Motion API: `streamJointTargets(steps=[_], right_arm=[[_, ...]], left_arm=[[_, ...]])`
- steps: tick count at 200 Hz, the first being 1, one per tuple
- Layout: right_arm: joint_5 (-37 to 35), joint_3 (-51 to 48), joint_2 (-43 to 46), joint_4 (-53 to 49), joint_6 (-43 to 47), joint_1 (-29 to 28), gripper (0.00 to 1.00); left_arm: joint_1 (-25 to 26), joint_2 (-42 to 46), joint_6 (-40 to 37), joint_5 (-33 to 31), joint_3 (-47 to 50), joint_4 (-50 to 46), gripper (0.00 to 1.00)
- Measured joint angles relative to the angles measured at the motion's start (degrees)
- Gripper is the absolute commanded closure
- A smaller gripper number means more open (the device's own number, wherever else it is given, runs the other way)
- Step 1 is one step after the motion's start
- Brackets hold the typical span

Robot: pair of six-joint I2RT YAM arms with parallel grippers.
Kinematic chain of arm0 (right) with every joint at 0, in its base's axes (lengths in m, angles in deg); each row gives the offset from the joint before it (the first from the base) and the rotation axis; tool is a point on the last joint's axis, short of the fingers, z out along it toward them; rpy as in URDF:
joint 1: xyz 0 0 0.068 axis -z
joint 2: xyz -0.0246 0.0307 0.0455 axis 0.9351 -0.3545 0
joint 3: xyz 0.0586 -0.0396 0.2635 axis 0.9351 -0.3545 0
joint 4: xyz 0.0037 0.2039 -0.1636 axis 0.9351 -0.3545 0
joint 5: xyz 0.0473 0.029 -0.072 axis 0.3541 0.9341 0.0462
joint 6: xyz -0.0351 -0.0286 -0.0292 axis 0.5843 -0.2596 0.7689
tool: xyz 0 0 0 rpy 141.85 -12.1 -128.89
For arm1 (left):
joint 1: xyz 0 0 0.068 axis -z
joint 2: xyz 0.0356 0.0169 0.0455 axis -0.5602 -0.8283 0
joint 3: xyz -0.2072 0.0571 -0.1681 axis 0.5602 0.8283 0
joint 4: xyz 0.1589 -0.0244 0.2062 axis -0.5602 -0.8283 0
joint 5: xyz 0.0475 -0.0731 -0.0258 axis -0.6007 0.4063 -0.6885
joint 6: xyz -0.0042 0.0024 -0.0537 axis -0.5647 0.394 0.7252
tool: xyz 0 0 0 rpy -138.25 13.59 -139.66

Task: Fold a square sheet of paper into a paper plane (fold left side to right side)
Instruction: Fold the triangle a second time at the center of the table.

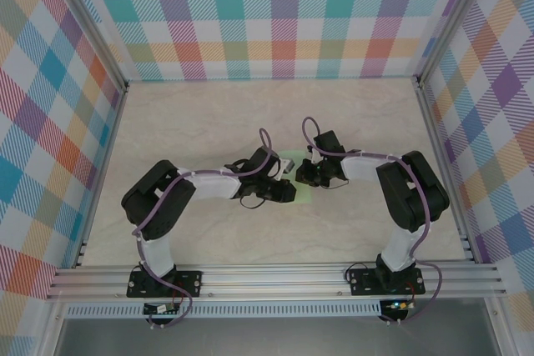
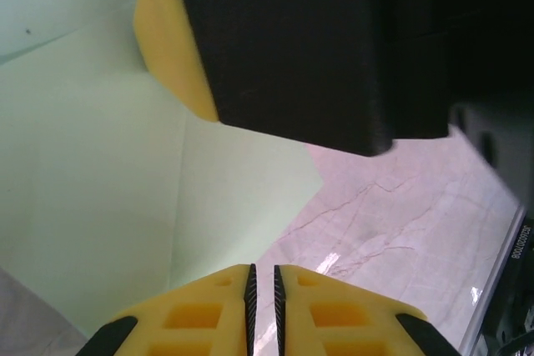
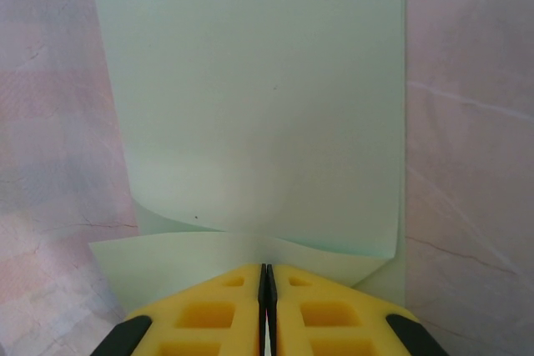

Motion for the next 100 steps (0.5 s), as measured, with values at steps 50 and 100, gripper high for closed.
streamJointTargets(steps=[50, 100], right_arm=[[-0.22, 0.11, 0.00, -0.28, 0.04, 0.00, 0.88], [-1.16, 0.70, 0.00, -1.51, 0.24, 0.00, 0.88]], left_arm=[[-0.48, -2.32, -0.02, 0.70, -0.26, -0.22, 0.85], [-1.49, -2.29, -0.02, 0.70, 0.31, 0.17, 0.85]])
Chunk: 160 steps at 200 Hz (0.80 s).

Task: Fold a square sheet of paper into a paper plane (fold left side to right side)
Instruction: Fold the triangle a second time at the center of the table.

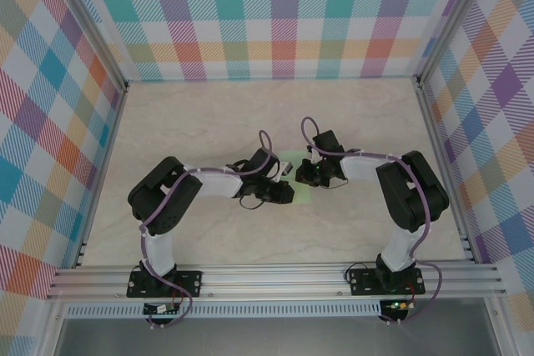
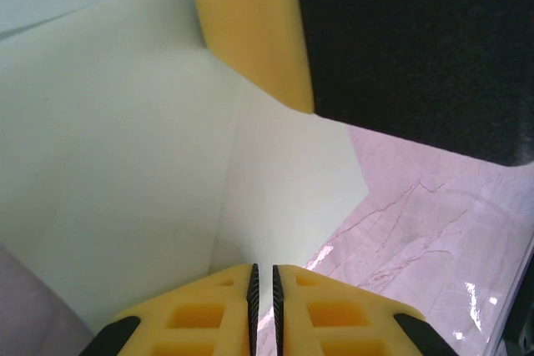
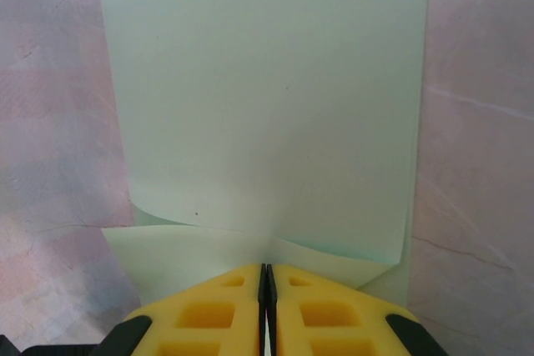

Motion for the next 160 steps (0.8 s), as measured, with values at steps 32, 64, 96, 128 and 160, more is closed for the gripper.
streamJointTargets(steps=[32, 64, 96, 128, 160], right_arm=[[-0.35, 0.48, -0.13, -0.98, 0.17, -0.04, 0.88], [-0.37, 1.25, -0.55, -2.10, 0.20, -0.04, 0.88], [-0.31, 1.66, -0.85, -2.62, 0.20, -0.04, 0.88], [-0.28, 1.66, -0.85, -2.62, 0.20, -0.04, 0.88], [-0.26, 1.66, -0.85, -2.62, 0.24, -0.04, 0.88]], left_arm=[[-0.13, 0.61, 0.02, -0.04, 1.57, 2.12, 0.85], [-0.50, 2.27, 0.28, -0.44, 4.59, 4.46, 0.85], [-1.27, 3.82, 1.38, -0.35, 7.58, 6.60, 0.87], [-1.90, 4.57, 2.21, 0.11, 9.77, 9.11, 0.89], [-2.23, 5.03, 2.58, 0.46, 10.88, 10.19, 0.91]])
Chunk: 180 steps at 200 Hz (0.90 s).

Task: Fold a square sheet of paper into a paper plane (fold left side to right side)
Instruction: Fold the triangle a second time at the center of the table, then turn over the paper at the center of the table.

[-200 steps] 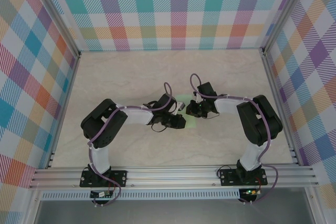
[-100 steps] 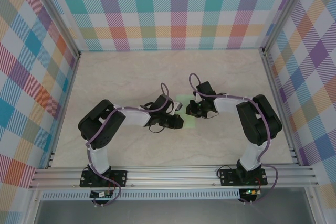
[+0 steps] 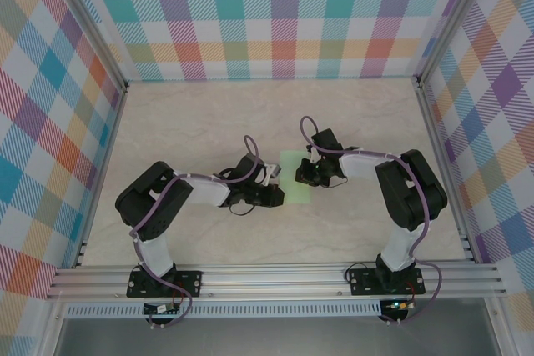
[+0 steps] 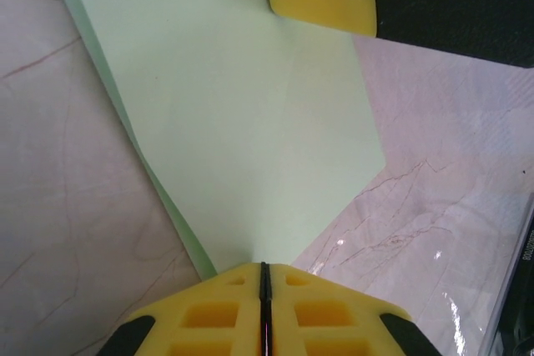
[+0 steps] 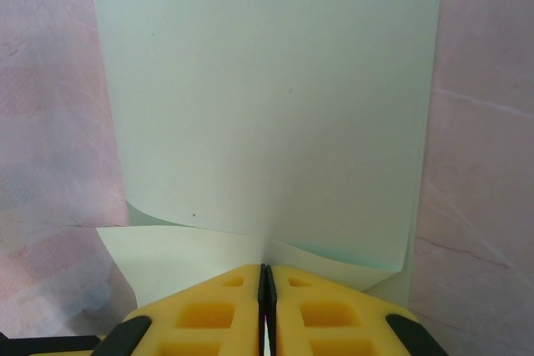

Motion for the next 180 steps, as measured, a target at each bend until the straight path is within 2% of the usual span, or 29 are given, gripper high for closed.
streamJointTargets(steps=[50, 74, 101, 136, 154, 180], right_arm=[[0.13, 0.31, 0.00, -0.42, 0.85, 0.00, 0.87], [0.59, 0.35, 0.11, -0.39, 1.18, 0.00, 0.83], [0.46, 0.31, 2.38, -1.27, 1.90, 0.00, 0.63], [-3.65, -2.23, 14.88, -2.69, 3.41, 0.00, 0.40], [-5.35, -4.46, 21.81, -3.23, 4.20, 0.04, 0.31], [-6.51, -8.13, 26.45, -4.52, 4.70, 0.04, 0.22]], left_arm=[[-0.42, 2.19, -1.03, 0.55, 1.77, -1.97, 0.91], [-0.48, 3.08, -1.27, 0.59, 1.77, -4.55, 0.89], [-1.31, 4.48, -0.44, 0.85, 1.75, -6.60, 0.83], [-3.98, 5.22, 2.34, 1.53, 0.87, -6.08, 0.60], [-4.66, 4.94, 3.54, 1.75, -0.72, -5.38, 0.58], [-4.68, 2.47, 5.18, 3.04, -3.67, -1.70, 0.57]])
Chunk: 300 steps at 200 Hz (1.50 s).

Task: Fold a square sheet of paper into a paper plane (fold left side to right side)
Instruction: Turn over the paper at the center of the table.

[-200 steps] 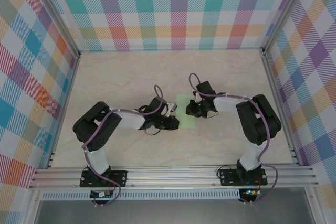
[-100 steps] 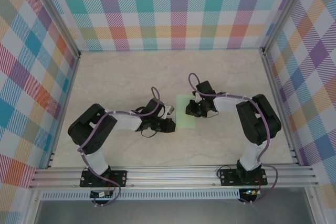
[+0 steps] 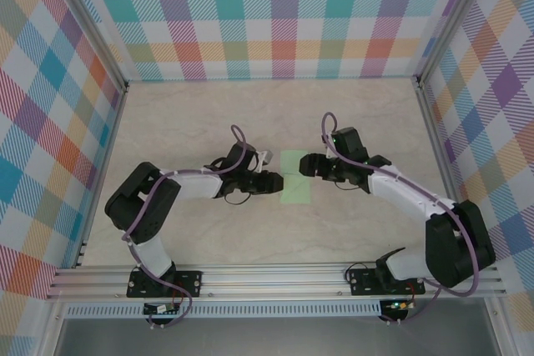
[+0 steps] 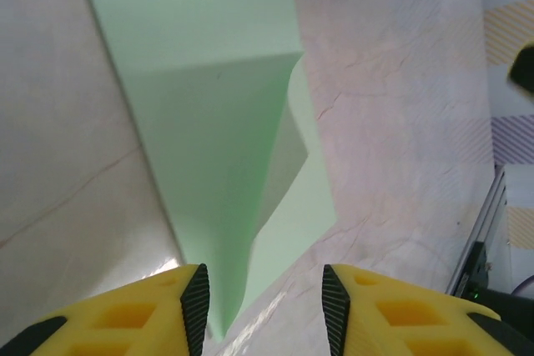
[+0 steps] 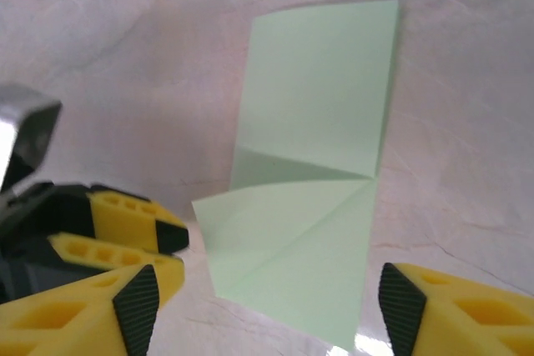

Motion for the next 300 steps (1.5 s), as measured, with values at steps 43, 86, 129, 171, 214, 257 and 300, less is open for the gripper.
streamJointTargets(steps=[43, 86, 129, 171, 214, 257, 300], right_arm=[[0.44, -6.60, 2.62, -1.44, -0.33, 0.00, 0.10], [5.16, -8.52, 2.29, 1.68, -2.45, 0.15, 0.00], [10.95, -8.41, -2.78, 7.96, -5.25, 0.66, 0.00], [13.94, -5.73, -9.53, 10.97, -6.95, 0.66, 0.00], [16.52, -1.79, -16.55, 14.64, -8.41, 0.66, 0.19], [17.53, 1.38, -21.73, 17.31, -9.11, 0.66, 0.44], [18.95, 1.79, -22.45, 20.09, -9.03, 0.66, 0.82]], left_arm=[[-0.02, -3.91, 1.18, 1.20, -2.93, 1.88, 0.71], [-0.15, -4.57, 1.07, -0.33, -3.67, 1.68, 0.93], [-0.42, -4.55, 1.05, -1.64, -2.60, 1.99, 0.94], [-0.61, -3.21, 1.05, -3.10, -1.09, 2.05, 0.94], [-0.61, -2.23, 1.05, -3.45, -1.07, 2.05, 0.94], [-0.63, -2.16, 1.05, -4.20, -1.05, 1.68, 0.91], [-2.38, -0.28, 1.53, -4.59, 0.44, 1.73, 0.67]])
